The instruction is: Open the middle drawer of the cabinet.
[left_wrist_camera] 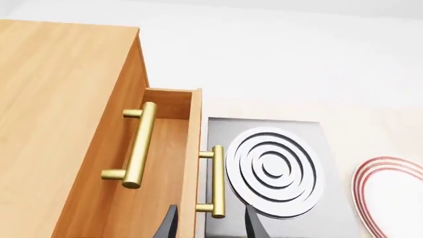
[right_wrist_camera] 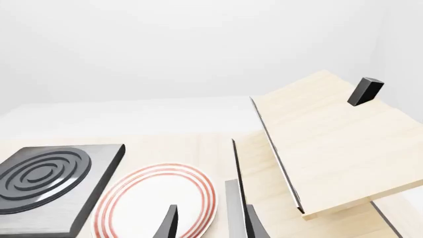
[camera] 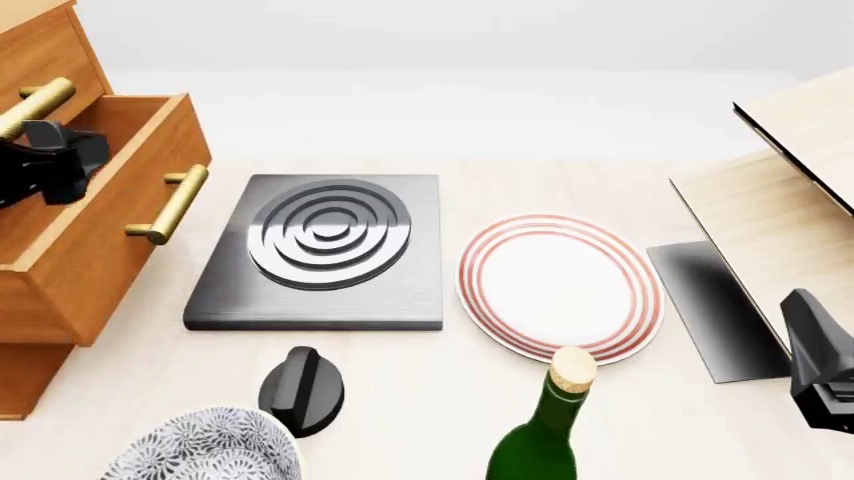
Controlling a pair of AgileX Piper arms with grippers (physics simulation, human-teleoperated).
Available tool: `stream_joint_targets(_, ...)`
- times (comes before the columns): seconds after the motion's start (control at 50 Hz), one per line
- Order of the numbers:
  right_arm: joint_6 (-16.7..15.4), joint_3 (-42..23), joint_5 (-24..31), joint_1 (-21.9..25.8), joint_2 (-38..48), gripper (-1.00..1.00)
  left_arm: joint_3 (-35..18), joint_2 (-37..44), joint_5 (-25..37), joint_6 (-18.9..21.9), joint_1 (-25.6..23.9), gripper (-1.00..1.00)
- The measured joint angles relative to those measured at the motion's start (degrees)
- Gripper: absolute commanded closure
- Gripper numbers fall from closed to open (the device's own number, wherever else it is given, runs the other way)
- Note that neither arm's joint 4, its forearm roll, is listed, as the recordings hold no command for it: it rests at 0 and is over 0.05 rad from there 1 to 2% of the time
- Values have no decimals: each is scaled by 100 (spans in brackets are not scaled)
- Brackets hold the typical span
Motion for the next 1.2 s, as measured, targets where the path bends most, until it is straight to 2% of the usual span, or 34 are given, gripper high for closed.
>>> stream_joint_targets(0.4,0,0,0,0,0,-100,333,439,-436,70,230,-100)
stream_joint_targets(0.72,0,0,0,0,0,-100,643,789,-870,90,153,-100)
stream_joint_targets(1.2,0,0,0,0,0,-100,847,1052,-1176,87,68,-100)
